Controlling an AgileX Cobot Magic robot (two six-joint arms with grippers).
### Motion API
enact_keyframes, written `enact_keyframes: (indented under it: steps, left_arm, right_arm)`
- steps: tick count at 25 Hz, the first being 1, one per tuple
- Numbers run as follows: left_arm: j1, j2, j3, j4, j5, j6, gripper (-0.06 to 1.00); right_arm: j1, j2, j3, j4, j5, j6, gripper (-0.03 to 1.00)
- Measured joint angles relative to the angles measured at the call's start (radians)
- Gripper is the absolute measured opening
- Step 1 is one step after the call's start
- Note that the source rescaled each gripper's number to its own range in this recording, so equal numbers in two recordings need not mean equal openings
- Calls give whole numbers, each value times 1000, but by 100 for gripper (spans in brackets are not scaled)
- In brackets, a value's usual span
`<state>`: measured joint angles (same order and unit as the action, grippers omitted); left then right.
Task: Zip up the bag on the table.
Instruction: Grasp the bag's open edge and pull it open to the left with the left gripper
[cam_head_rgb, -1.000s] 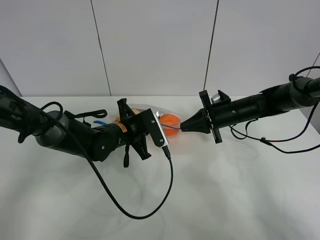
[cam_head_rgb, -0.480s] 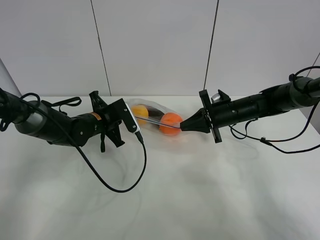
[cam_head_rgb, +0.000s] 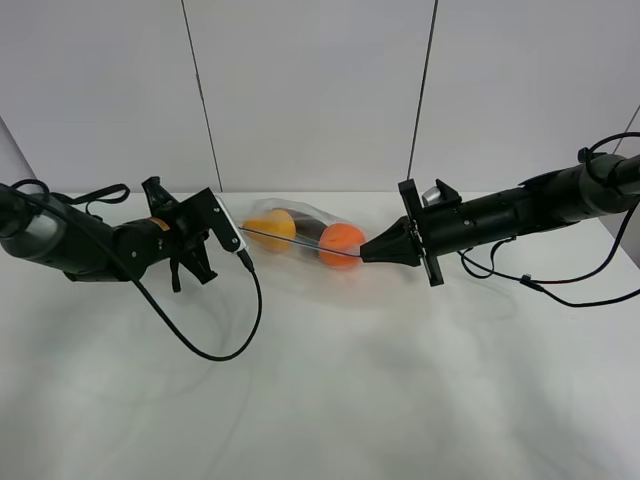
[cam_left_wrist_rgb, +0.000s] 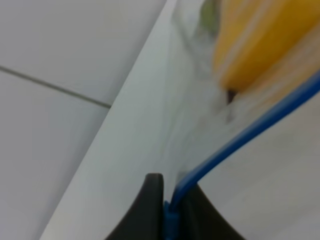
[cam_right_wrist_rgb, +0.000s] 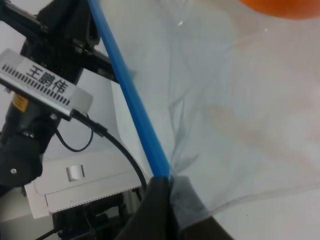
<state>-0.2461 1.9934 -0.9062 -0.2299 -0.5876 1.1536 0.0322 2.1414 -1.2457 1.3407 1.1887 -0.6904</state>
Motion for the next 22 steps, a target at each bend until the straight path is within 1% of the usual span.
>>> enact_keyframes:
  steps: [3, 12, 14, 15, 16, 17, 20, 21, 22]
  left_arm:
    - [19, 0, 0, -7, -1, 0, 0]
    - [23, 0, 0, -5, 1, 0, 0]
    - [23, 0, 0, -5, 1, -8, 3]
    - [25, 0, 0, -11, -1, -21, 7]
    - [33, 0, 0, -20, -2, -36, 15]
    - [42, 0, 0, -28, -3, -49, 27]
    - [65, 0, 0, -34, -9, -94, 70]
    - [75, 0, 0, -34, -9, -106, 81]
    - [84, 0, 0, -34, -9, -113, 88]
  right_arm:
    - [0, 0, 0, -4, 3, 1, 0]
    - [0, 0, -1, 0, 6, 3, 0]
    - [0, 0, -1, -7, 8, 3, 0]
    - [0, 0, -1, -21, 10, 3, 0]
    - [-1, 0, -1, -30, 10, 3, 0]
    - [-1, 0, -1, -35, 10, 3, 0]
    - [-1, 0, -1, -34, 12, 3, 0]
    - [-1, 0, -1, -34, 12, 3, 0]
    - [-1, 0, -1, -35, 13, 3, 0]
